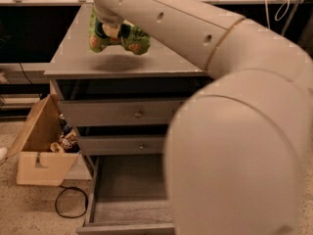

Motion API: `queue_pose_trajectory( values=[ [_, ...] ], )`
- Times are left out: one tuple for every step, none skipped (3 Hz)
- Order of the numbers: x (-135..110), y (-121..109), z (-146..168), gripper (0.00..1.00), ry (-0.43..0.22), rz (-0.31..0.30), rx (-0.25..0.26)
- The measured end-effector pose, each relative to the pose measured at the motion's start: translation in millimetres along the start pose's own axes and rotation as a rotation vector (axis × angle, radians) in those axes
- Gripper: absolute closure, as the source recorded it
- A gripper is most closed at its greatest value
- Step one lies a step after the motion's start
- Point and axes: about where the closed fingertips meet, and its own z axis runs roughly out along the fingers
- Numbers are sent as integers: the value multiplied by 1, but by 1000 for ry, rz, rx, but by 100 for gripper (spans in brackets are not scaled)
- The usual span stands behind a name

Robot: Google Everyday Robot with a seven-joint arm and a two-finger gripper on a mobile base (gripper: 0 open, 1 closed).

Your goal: Pick green rice chip bag from bottom drawer and place on counter

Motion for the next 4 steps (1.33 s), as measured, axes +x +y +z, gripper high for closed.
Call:
queue_pose_trajectory(
  values=[
    [7,-6,40,100,135,12,-52],
    [12,-14,46,86,165,32,-54],
    [12,-14,46,63,165,32,-54],
    [12,-14,46,39,165,32,-54]
  ],
)
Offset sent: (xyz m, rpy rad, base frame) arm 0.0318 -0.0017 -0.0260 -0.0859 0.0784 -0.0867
